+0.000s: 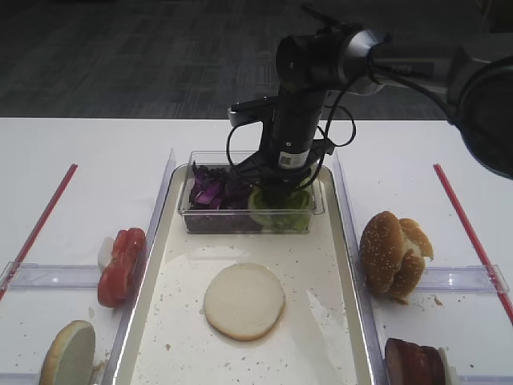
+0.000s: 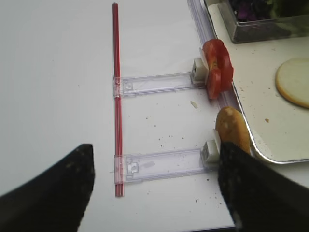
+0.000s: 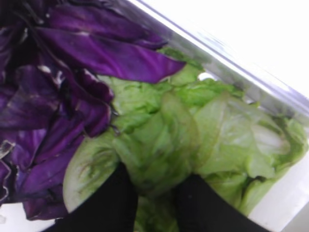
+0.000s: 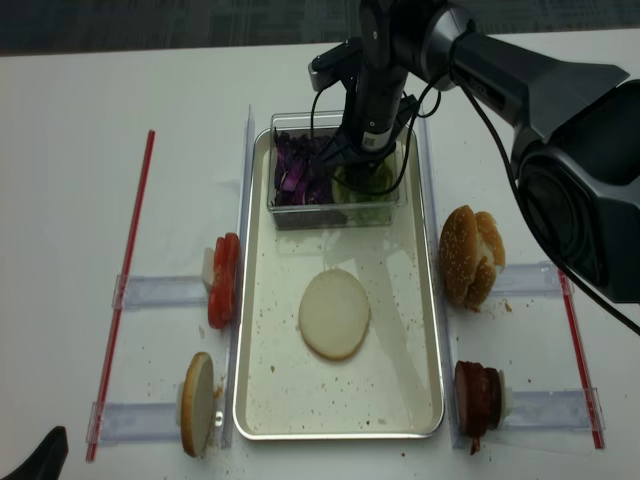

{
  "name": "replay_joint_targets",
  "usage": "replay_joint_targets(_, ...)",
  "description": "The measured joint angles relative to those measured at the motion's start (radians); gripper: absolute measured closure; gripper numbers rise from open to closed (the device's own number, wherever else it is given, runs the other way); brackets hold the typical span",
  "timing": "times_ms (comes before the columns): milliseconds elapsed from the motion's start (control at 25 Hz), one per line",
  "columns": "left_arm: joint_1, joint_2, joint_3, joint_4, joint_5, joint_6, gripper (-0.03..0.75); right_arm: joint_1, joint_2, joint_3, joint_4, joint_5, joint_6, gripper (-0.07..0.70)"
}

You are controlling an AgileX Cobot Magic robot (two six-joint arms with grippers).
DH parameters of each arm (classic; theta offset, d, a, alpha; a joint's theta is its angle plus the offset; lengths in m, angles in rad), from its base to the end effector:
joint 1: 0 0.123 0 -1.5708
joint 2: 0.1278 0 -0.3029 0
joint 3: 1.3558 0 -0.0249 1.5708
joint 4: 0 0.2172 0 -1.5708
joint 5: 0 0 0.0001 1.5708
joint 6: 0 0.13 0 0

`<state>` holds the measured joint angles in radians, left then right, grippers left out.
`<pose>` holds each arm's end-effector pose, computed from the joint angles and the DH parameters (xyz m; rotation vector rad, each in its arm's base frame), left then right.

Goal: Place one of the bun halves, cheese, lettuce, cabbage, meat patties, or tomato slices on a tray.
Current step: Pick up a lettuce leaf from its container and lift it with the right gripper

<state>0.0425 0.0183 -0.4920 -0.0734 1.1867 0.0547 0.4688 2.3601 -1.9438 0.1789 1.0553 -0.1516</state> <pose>-0.0235 -0.0098 0.2278 0.0214 2.1941 -0.0355 0.4179 0.2342 0.1345 -0.8018 2.8603 0.2847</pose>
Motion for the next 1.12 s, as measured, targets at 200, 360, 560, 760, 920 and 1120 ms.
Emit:
replay_joint_targets(200, 0.0, 0.0, 0.0, 0.0, 0.0, 0.0, 0.224, 0.0, 0.0, 0.0, 0.0, 0.004, 0.0, 0.484)
replay_joint_targets(360, 0.0, 0.0, 0.0, 0.0, 0.0, 0.0, 0.224, 0.0, 0.0, 0.0, -0.008, 0.01, 0.0, 0.552)
replay_joint_targets(560, 0.0, 0.0, 0.0, 0.0, 0.0, 0.0, 0.224, 0.0, 0.0, -0.026, -0.031, 0.041, 0.0, 0.572)
replay_joint_targets(760, 0.0, 0.0, 0.0, 0.0, 0.0, 0.0, 0.224, 0.0, 0.0, -0.088, -0.037, 0.101, 0.0, 0.573)
replay_joint_targets(920, 0.0, 0.0, 0.0, 0.0, 0.0, 0.0, 0.224, 0.0, 0.0, -0.139, -0.039, 0.158, 0.004, 0.574)
replay_joint_targets(1120, 0.0, 0.0, 0.0, 0.0, 0.0, 0.0, 0.224, 0.0, 0.0, -0.201, -0.039, 0.171, 0.025, 0.574)
